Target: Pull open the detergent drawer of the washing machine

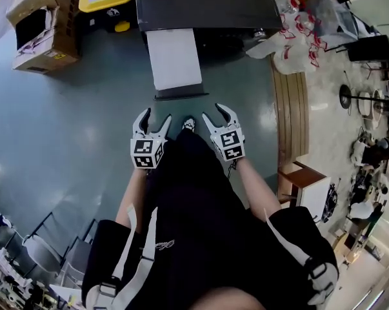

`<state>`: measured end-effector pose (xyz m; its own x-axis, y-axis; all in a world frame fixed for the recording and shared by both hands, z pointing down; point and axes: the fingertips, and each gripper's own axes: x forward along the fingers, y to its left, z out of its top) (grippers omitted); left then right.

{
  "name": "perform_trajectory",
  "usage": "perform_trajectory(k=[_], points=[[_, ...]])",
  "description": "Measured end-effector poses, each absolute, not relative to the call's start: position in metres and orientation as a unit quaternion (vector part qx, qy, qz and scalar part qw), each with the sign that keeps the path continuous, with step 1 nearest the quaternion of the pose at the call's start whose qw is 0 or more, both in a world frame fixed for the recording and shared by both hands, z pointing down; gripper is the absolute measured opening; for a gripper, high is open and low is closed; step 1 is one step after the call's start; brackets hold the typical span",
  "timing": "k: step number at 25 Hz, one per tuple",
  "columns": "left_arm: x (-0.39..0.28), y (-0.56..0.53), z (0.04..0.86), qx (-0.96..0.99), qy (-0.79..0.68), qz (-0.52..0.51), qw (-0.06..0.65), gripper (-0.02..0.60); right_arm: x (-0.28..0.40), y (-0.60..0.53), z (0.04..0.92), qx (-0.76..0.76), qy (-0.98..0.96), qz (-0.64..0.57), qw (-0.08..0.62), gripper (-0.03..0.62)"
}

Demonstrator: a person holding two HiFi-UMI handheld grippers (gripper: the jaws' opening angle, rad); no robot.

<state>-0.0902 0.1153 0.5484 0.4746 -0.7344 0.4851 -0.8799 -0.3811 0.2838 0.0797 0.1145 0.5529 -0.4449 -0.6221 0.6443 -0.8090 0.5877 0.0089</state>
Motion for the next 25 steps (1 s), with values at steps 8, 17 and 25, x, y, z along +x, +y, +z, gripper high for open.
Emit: perform_trajectory(k=[8, 17, 25], points=[[-0.092, 0.120, 0.512, 0.820, -0.495, 0.143, 0.251, 0.095, 0.060, 0.121, 0.514, 0.462, -0.819, 0.161, 0.299, 0.019], [-0.066, 0.114, 0.475, 0.825, -0.493, 0.119, 0.248, 0.020, 0.013, 0.121, 0.481, 0.420, -0.849, 0.163, 0.275, 0.009], [-0.072, 0.095, 0.431, 0.815, -0.521, 0.088, 0.240, 0.020, -0.001, 0.095, 0.437, 0.424, -0.855, 0.125, 0.270, 0.009]])
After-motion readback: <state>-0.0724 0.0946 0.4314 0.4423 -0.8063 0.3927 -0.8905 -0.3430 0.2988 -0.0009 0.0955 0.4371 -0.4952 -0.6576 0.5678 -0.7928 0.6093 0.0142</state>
